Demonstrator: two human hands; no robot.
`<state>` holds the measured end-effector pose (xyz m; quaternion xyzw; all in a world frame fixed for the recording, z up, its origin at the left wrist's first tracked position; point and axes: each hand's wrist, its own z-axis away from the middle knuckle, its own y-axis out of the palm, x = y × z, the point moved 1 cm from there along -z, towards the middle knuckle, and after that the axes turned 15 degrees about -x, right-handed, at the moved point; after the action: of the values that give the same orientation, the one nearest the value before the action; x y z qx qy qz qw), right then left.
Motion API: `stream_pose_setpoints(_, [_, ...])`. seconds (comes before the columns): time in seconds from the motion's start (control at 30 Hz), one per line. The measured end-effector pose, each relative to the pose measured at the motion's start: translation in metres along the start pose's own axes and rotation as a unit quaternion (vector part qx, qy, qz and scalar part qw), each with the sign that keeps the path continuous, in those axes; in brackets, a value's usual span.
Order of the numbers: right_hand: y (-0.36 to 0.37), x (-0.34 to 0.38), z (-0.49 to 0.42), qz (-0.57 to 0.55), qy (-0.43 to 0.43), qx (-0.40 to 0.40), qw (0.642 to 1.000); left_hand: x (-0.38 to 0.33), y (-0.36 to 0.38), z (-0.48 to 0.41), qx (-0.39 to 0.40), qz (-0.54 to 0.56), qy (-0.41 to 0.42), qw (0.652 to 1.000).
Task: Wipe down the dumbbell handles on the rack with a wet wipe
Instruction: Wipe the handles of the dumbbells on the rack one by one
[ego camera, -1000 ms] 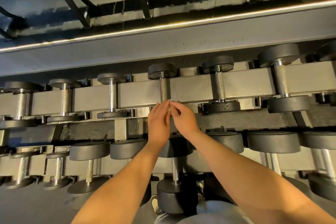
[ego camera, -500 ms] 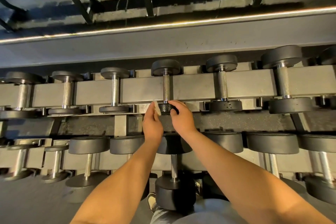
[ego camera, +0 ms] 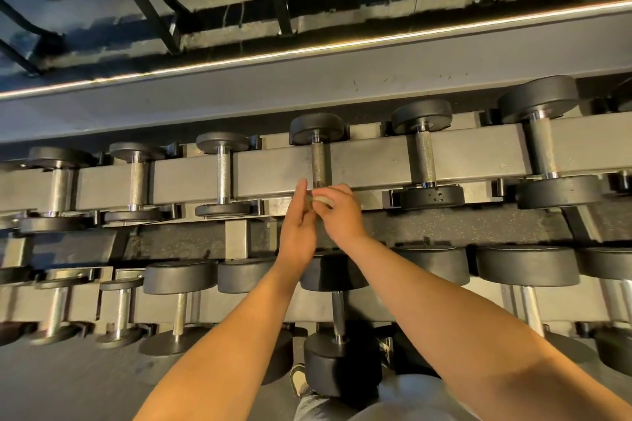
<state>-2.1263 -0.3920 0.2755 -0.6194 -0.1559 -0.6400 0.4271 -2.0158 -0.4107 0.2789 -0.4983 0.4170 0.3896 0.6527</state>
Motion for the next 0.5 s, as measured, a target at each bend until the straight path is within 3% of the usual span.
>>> stream_pose_setpoints(0.17, [-0.016, -0.008, -0.008, -0.001, -0.007, -0.045, 0.999, 0.005, 0.011, -0.008, -0.052, -0.097, 0.061, 0.992])
stream_pose_setpoints(0.3, [-0.031, -0.027, -0.017, 0.023, 0.064, -0.131, 0.989, 0.01, 0.016, -0.013, -0.052, -0.154, 0.169, 0.972])
stream_pose_setpoints(0.5, [-0.021, -0.021, -0.01, -0.015, -0.004, -0.052, 0.999, 0.008, 0.022, -0.023, -0.087, -0.178, 0.137, 0.971])
